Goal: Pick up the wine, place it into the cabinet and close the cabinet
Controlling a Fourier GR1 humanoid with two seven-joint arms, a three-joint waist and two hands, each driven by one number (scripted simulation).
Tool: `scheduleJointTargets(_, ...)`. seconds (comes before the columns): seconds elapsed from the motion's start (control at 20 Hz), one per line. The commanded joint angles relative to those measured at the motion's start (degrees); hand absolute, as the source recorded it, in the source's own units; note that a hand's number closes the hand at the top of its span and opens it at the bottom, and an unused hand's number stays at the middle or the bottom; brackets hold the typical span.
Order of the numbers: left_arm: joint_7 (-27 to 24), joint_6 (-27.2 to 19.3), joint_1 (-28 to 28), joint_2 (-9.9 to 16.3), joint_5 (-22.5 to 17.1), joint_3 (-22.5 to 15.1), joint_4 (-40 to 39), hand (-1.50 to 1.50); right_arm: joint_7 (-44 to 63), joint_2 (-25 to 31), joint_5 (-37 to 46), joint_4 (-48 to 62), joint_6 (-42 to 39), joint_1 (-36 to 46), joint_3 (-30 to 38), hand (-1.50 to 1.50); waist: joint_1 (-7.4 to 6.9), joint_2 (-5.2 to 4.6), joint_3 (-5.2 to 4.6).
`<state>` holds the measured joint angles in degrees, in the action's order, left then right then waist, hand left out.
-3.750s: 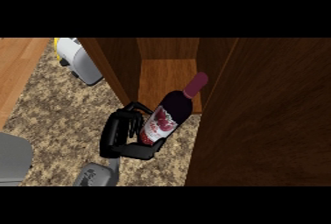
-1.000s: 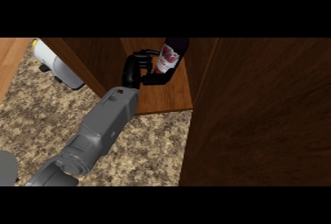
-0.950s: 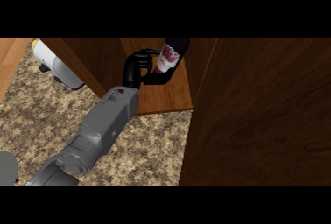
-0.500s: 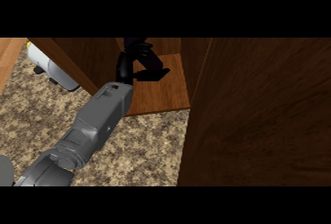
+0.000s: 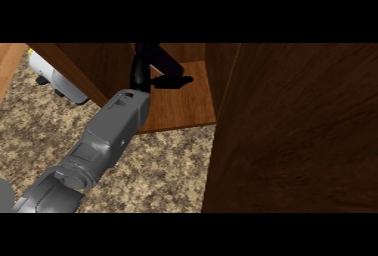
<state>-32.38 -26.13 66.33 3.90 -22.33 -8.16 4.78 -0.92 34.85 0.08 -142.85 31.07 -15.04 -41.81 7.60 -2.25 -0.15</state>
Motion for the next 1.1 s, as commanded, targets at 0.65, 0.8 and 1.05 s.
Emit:
scheduleJointTargets(0.65, -4.64, 18.40, 2.90, -1.09, -4.42, 5.43, 4.71, -1.50, 2.89, 2.77, -2.20, -9.88, 0.29, -4.75, 0.80, -1.50, -2.87, 1.23, 0.06)
scheduleJointTargets(0.8, -3.89, 18.50, 3.11, -2.14, -4.89, 6.20, 4.44, -1.50, 3.26, 4.59, -1.36, -11.83, 0.43, -6.52, 1.43, -1.50, -3.21, 1.55, 0.09)
scheduleJointTargets(1.05, -2.81, 20.20, 2.33, -3.56, -3.95, 5.33, 5.60, -1.50, 7.23, 5.15, -2.87, -14.52, 1.39, -5.16, 4.73, -1.50, -5.35, 2.03, 0.06)
